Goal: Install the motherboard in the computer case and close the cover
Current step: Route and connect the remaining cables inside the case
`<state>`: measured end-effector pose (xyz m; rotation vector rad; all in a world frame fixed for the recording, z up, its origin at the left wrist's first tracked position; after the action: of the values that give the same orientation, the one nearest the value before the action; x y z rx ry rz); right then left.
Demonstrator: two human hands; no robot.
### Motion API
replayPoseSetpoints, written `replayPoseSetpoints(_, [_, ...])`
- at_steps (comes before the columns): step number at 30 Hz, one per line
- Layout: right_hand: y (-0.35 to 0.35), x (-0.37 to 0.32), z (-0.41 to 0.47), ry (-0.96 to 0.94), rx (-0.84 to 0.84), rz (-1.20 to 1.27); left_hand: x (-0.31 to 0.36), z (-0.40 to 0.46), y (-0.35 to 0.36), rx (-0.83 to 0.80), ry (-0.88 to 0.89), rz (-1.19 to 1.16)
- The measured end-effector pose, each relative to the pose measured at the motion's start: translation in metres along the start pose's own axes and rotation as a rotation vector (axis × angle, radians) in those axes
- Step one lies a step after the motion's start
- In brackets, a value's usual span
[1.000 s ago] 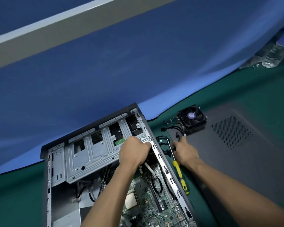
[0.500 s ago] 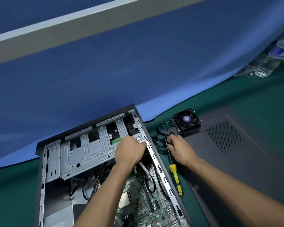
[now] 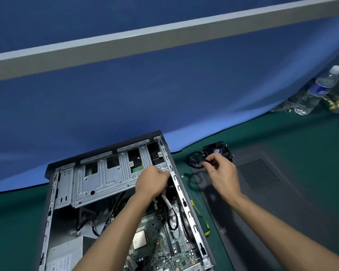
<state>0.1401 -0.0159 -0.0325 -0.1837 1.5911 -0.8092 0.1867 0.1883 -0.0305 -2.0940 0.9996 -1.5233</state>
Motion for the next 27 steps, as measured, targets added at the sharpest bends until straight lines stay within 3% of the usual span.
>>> replayPoseSetpoints(7, [-0.022,-0.057,-0.008,-0.127,0.080,0.208,0.024,-0.016,-0.002,-0.094,-0.166,-0.735])
replayPoseSetpoints(11, [-0.017,-0.082,-0.025,-0.189,-0.096,0.186,0.044,-0.026,-0.007,-0.223,-0.225,-1.139])
replayPoseSetpoints(13, [-0.012,-0.091,-0.032,-0.196,-0.190,0.192,0.046,-0.030,-0.015,-0.187,-0.216,-1.273])
replayPoseSetpoints(18, [0.001,-0.103,-0.041,-0.116,-0.260,0.296,0.028,-0.044,-0.043,0.091,-0.168,-1.384])
replayPoseSetpoints(23, [0.022,-0.107,-0.048,0.060,-0.112,0.379,0.007,-0.059,-0.052,0.101,-0.179,-1.417])
replayPoseSetpoints(27, [0.044,-0.107,-0.058,0.154,-0.266,0.441,-0.026,-0.066,-0.054,0.158,-0.291,-1.424])
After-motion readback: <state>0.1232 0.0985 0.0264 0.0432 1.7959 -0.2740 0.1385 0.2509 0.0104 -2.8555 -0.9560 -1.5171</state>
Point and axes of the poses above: each hand's wrist, its own z-axis towards the middle knuckle, its own y-axis out of the palm, x = y × z, the point moved 4 cm from there along z, towards the middle knuckle, and after that the axes turned 4 degrees about -z, right-handed, at the moved point
